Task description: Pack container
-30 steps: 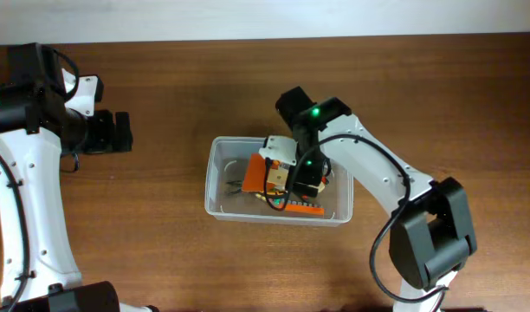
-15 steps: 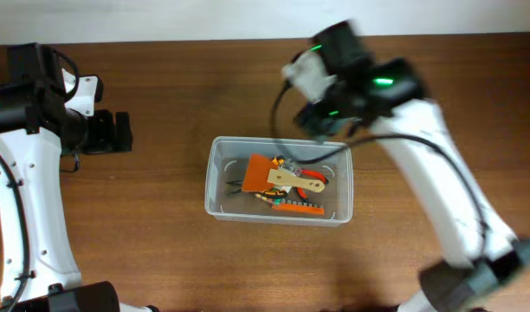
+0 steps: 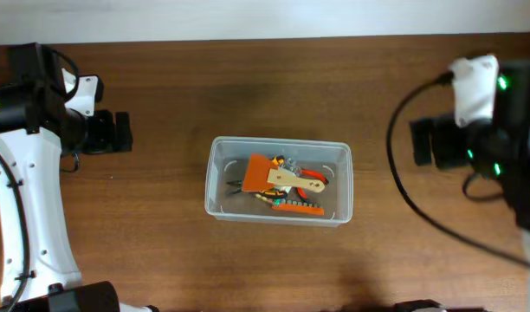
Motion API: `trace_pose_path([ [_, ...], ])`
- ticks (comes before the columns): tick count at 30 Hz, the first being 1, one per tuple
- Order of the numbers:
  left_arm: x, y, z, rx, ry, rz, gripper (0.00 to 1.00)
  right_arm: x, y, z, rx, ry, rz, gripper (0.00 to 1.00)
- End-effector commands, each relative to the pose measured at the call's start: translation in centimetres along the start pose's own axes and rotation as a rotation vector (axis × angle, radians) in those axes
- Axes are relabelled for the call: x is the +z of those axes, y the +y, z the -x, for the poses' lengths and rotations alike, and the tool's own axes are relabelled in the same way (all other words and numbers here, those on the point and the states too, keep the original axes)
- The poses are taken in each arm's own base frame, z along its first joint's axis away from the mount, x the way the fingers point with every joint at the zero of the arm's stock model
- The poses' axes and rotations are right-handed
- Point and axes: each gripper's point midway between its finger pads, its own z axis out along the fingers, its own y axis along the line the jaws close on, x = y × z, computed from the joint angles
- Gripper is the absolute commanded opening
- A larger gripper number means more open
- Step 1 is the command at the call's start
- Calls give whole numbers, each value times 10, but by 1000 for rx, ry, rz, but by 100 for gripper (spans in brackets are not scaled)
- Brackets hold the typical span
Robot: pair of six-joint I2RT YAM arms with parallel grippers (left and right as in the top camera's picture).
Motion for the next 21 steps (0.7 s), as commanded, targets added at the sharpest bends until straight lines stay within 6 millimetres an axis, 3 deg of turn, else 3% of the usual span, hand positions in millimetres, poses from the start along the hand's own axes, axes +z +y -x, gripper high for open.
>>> trace_pose_path([
  [1, -1, -2, 3, -10, -9, -10, 99, -1, -2, -32, 114, 37, -24, 99],
  [5, -1, -2, 3, -10, -9, -10, 99, 8, 4, -67, 194, -2, -34, 99],
  [13, -1, -2, 3, -10, -9, -10, 99, 46, 23, -103, 206, -276, -6, 99],
  [17, -1, -2, 3, -10, -9, -10, 99, 78, 70, -129, 213, -298, 229, 99],
  [21, -1, -2, 3, -10, -9, -10, 99, 89, 109, -135, 239, -313, 458, 99],
])
